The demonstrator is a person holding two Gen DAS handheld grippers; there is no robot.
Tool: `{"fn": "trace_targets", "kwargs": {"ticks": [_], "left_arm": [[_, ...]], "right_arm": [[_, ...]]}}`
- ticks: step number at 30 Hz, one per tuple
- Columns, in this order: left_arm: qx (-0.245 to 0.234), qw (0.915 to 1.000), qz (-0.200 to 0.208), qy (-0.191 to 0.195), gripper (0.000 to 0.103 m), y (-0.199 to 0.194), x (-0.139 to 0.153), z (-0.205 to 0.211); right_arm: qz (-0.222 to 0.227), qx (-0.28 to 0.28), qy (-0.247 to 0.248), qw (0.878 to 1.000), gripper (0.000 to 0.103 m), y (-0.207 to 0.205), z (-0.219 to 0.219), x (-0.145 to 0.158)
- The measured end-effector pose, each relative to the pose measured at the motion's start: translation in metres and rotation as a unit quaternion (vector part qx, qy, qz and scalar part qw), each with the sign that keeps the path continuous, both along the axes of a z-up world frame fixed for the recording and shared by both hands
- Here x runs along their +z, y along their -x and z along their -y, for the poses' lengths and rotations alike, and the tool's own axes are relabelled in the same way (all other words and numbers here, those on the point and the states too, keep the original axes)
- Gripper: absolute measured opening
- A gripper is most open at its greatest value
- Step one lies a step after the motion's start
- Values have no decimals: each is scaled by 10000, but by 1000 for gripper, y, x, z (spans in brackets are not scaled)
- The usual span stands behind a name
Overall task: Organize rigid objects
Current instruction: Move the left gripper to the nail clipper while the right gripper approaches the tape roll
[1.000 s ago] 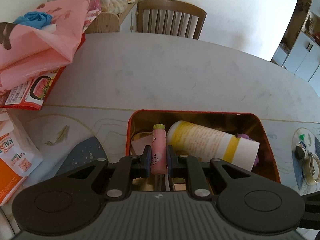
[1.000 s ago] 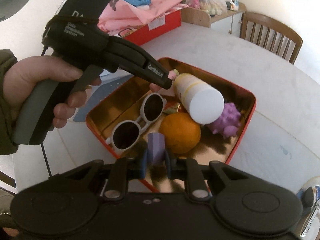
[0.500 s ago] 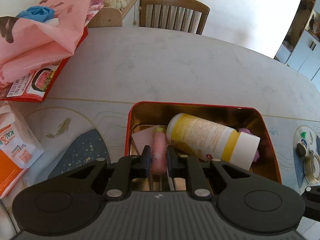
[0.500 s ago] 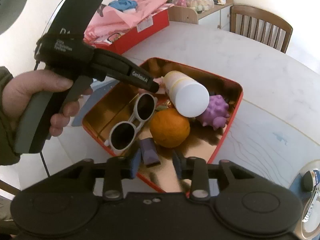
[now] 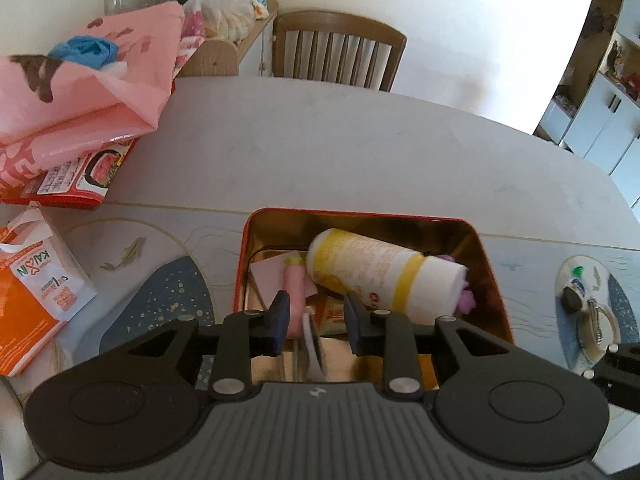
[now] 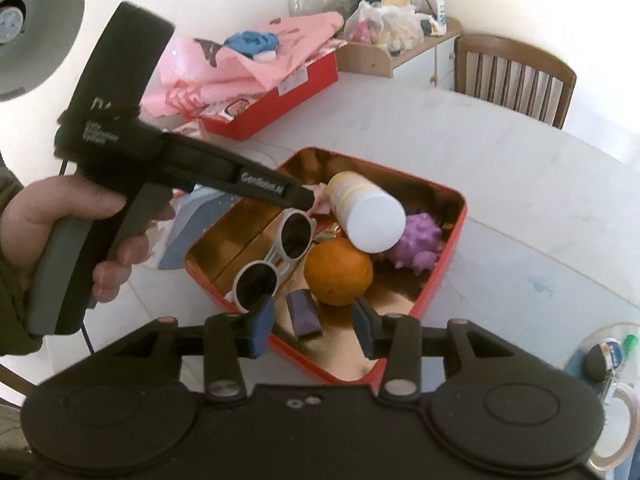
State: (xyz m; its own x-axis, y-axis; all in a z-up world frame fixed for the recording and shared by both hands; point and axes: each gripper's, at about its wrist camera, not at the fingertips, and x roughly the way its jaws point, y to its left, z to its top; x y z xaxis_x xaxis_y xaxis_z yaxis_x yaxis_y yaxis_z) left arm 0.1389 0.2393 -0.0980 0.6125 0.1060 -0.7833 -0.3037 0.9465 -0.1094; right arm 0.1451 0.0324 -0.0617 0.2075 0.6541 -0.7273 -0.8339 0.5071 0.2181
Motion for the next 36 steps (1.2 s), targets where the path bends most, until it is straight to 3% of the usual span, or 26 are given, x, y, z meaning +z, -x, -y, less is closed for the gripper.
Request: {"fn": "trace_targets", "kwargs": {"ticks": [3, 7, 10, 12, 16, 20, 28, 32, 36], "left_arm": [[-62, 9999, 100, -35, 31, 7, 8, 9], [-198, 9993, 276, -137, 50, 15, 19, 28], [-308, 9986, 369, -199, 52, 16, 27, 44], [-373, 9982, 424, -221, 54, 17, 31, 55], [-478, 9970, 593, -166, 69, 19, 40, 77], [-646, 9953, 709, -167, 70, 16, 48, 102], [-861, 9924, 873, -134, 83, 7, 52, 152], [-909, 9917, 913, -31, 83, -2, 49, 174], [-972, 9911, 911, 56, 85, -10, 44, 195]], "right_arm": [[64, -102, -143, 9998, 52, 2, 11, 9], [132, -204, -263, 9994, 52, 3, 29, 19], [204, -298, -318, 9988, 53, 3, 42, 25], [294, -368, -380, 9982, 65, 3, 54, 29], [421, -465, -453, 9970, 69, 4, 79, 36], [496, -617, -480, 9957, 80, 2, 107, 38], [475, -951, -420, 9934, 89, -15, 163, 32], [504, -1105, -383, 9919, 101, -24, 187, 26], [544, -1109, -230, 9921, 103, -32, 205, 16]]}}
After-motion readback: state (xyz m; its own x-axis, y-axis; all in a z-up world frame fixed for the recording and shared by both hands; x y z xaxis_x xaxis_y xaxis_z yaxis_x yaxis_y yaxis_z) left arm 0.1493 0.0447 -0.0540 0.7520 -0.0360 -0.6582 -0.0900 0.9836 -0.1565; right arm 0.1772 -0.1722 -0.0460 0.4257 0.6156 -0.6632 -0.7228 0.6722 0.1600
